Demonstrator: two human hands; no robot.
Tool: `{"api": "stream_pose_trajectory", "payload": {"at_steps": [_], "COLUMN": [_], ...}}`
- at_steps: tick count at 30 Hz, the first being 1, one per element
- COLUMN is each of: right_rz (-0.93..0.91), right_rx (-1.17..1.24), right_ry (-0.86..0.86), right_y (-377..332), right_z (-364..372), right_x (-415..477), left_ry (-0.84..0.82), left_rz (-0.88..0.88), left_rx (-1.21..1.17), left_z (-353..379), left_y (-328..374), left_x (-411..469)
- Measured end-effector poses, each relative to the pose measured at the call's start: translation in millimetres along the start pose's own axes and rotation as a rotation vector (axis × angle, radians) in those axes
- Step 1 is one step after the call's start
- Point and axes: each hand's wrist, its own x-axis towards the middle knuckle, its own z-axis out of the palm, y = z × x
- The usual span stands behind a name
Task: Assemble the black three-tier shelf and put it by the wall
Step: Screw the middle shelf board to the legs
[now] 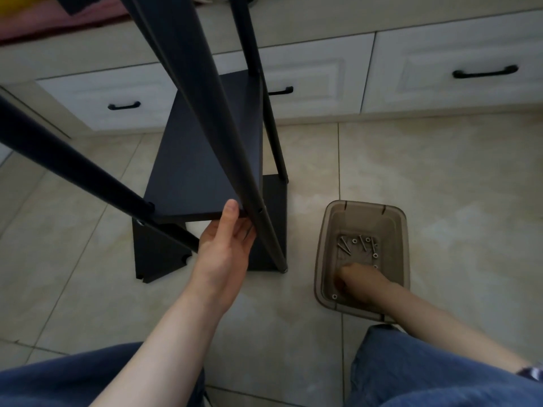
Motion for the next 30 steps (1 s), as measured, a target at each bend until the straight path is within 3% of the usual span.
{"api": "stream_pose_trajectory", "payload": {"at_steps": [8,17,24,30], "right_rz": [0.041,0.034,-0.075,-0.034], "right_rx": [0.112,0.288,0.312,0.242], "right_ry": [0.152,0.325,0.37,0.343], "right_y": [7.7,-21.1,-74.7,-98.8], "right_z": [-35.3,-133.7,-202.1,-232.8], "right_x": [-23.6,-103.8,-164.4,-183.3], "left_ry": [0.003,0.002,-0.007,-0.009], "left_rz": [-0.016,-0.008,-0.02,-0.057], "left_rx": [-0.018,-0.024,0.001,-0.118], "left_z": [5.0,3.5,2.3,1.9], "left_y": [3.0,6.1,6.8,11.6], "left_x": [-4.0,-5.4,-7.3,-10.5]}}
